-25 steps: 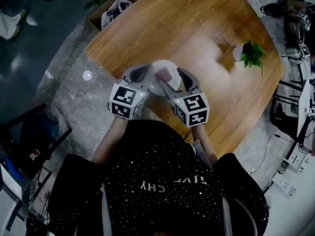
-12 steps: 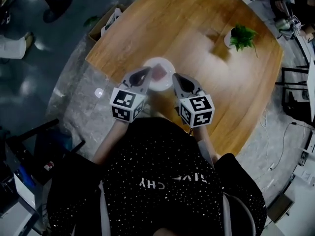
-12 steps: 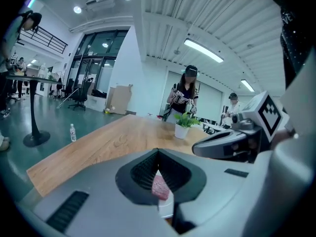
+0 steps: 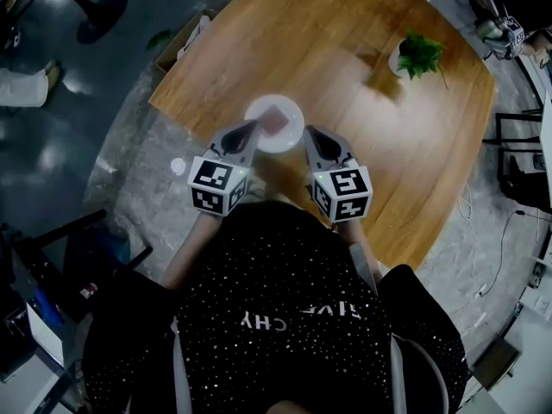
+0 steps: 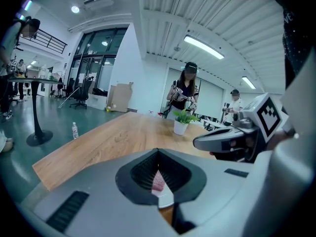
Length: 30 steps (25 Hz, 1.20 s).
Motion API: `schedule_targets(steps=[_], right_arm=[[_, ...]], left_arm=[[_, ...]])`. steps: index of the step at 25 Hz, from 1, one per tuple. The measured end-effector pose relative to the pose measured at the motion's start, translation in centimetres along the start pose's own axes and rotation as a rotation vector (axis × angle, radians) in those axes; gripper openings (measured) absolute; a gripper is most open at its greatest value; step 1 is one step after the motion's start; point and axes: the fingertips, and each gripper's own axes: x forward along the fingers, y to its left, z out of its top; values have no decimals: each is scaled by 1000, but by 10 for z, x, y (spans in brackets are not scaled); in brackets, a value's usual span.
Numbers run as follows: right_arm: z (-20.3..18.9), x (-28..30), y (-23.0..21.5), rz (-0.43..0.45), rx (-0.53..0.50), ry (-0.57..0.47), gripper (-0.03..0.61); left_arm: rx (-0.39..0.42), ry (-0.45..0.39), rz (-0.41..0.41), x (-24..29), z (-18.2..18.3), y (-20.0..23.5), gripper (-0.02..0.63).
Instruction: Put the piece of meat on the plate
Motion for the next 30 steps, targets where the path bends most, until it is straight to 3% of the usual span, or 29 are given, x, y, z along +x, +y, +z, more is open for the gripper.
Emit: schedule_targets(steps=[12,19,30], right_arm=[[-1,-2,1,-34,-12,-5,11],[0,0,9,-45,-96,5,11],[-1,0,12,-57,-94,21,10]], left_arm=[[-28,-3,24,-11,-12,12,6],[-38,-2,31,-14,-14,18,6],[-38,-2,7,-12,-13,18,6]])
